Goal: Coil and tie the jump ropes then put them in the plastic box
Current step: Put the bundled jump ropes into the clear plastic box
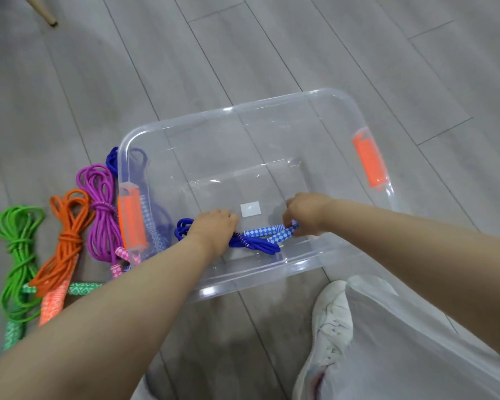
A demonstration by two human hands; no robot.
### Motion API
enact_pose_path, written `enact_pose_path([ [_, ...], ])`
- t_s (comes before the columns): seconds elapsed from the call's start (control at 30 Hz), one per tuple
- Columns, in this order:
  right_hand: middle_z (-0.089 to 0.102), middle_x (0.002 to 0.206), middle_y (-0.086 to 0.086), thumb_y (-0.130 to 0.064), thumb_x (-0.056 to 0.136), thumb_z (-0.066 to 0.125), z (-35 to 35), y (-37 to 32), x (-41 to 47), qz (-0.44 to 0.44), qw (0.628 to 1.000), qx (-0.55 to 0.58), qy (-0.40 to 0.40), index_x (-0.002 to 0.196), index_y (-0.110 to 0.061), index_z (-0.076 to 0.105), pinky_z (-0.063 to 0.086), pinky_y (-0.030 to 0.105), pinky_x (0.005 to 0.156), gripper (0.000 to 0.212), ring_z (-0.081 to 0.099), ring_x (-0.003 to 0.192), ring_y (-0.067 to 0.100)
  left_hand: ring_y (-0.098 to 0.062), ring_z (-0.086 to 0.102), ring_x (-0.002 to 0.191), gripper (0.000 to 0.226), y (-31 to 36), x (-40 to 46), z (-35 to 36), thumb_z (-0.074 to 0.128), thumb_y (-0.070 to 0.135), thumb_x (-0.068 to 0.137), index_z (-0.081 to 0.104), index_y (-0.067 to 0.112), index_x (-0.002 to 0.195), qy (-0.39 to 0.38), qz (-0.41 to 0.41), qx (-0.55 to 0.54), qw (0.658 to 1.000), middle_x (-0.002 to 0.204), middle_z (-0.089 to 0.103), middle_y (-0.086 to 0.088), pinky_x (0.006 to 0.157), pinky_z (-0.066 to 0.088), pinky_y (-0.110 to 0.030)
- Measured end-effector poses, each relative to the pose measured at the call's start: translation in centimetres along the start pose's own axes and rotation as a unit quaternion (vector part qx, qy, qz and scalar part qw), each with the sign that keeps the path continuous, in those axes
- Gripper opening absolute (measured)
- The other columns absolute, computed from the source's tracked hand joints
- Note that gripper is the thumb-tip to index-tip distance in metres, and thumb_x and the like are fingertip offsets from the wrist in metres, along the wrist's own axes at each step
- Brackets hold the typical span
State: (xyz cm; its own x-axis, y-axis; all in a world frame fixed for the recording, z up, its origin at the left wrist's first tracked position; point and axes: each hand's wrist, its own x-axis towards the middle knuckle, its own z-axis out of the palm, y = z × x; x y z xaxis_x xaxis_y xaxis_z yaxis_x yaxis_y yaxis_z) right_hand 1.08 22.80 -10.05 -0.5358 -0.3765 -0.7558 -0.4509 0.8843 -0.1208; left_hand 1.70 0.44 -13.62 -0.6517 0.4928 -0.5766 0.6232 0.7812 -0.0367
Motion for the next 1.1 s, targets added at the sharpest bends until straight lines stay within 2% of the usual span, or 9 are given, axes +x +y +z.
enact_pose_path([
  [0.17,0.060,0.123,0.010,-0.008,0.092,0.050,0.4,-0.9,0.6,0.039,0.999,0.003,-0.037,0.127,-0.016,0.059,0.045,0.029,0.078,0.037,0.059,0.108,0.029,-0.026,0.053,0.112,0.027,0.1,0.1,-0.2,0.056,0.019,0.092,0.052,0.016,0.118,-0.041,0.012,-0.006,0.999,0.123,0.054,-0.005,0.080,0.043,-0.035],
  [0.27,0.057,0.130,0.009,-0.016,0.094,0.050,0.8,-0.4,0.4,0.060,0.995,0.063,-0.038,0.132,-0.018,0.054,0.045,0.032,0.092,0.039,0.055,0.115,0.028,-0.026,0.056,0.112,0.027,-0.4,0.2,-0.9,0.055,0.018,0.092,0.053,0.016,0.119,-0.096,0.044,-0.006,0.994,0.123,0.055,-0.005,0.081,0.046,-0.036],
  [0.4,0.056,0.133,0.005,-0.024,0.095,0.053,-0.7,0.1,-0.8,0.074,0.988,0.131,-0.036,0.131,-0.023,0.054,0.041,0.030,0.093,0.036,0.054,0.116,0.024,-0.026,0.057,0.109,0.030,-2.2,-1.2,-3.4,0.054,0.020,0.091,0.053,0.020,0.120,-0.124,0.104,0.059,0.985,0.121,0.055,-0.002,0.076,0.045,-0.034],
  [0.57,0.062,0.122,-0.004,-0.021,0.096,0.047,-6.2,-2.1,-2.8,0.035,0.988,0.149,0.037,0.120,-0.022,0.061,0.035,0.021,0.082,0.028,0.056,0.109,0.017,-0.022,0.051,0.114,0.029,-5.4,-6.0,-6.9,0.045,0.028,0.095,0.051,0.024,0.124,-0.005,0.159,0.062,0.985,0.124,0.054,0.002,0.096,0.040,-0.034],
  [0.67,0.062,0.104,-0.009,-0.020,0.096,0.047,-10.3,-4.9,-3.5,-0.009,0.986,0.130,0.108,0.117,-0.024,0.063,0.035,0.020,0.078,0.027,0.056,0.097,0.013,-0.017,0.045,0.121,0.030,-8.0,-9.2,-7.9,0.045,0.027,0.093,0.052,0.027,0.122,0.127,0.161,-0.010,0.979,0.125,0.054,0.006,0.099,0.033,-0.032],
  [0.73,0.062,0.102,-0.010,-0.021,0.095,0.048,-12.6,-7.2,-3.5,-0.047,0.982,0.109,0.144,0.117,-0.025,0.062,0.041,0.026,0.081,0.026,0.058,0.096,0.015,-0.019,0.047,0.120,0.030,-10.1,-11.0,-7.6,0.048,0.023,0.087,0.057,0.027,0.116,0.223,0.148,-0.073,0.961,0.122,0.057,0.005,0.101,0.035,-0.037],
  [0.87,0.058,0.102,-0.008,-0.017,0.093,0.048,-15.8,-12.2,-2.1,-0.121,0.967,0.092,0.204,0.119,-0.023,0.058,0.046,0.032,0.086,0.029,0.056,0.097,0.016,-0.024,0.050,0.117,0.035,-14.0,-12.7,-5.7,0.045,0.022,0.080,0.060,0.022,0.111,0.336,0.025,-0.196,0.921,0.121,0.058,0.003,0.098,0.038,-0.041],
  [0.97,0.058,0.104,0.000,-0.010,0.090,0.049,-17.5,-16.8,0.1,-0.168,0.949,0.106,0.243,0.118,-0.016,0.059,0.044,0.034,0.085,0.030,0.055,0.097,0.020,-0.025,0.050,0.116,0.036,-16.4,-13.3,-3.3,0.046,0.017,0.078,0.060,0.015,0.111,0.400,-0.057,-0.288,0.868,0.119,0.058,-0.003,0.102,0.035,-0.038],
  [1.1,0.060,0.110,0.011,-0.009,0.088,0.047,-18.5,-22.9,3.5,-0.180,0.937,0.087,0.285,0.114,-0.011,0.059,0.046,0.041,0.081,0.029,0.057,0.100,0.030,-0.027,0.050,0.108,0.037,-19.0,-14.1,0.5,0.049,0.013,0.076,0.060,0.010,0.111,0.400,-0.159,-0.362,0.827,0.110,0.059,-0.011,0.095,0.034,-0.033],
])
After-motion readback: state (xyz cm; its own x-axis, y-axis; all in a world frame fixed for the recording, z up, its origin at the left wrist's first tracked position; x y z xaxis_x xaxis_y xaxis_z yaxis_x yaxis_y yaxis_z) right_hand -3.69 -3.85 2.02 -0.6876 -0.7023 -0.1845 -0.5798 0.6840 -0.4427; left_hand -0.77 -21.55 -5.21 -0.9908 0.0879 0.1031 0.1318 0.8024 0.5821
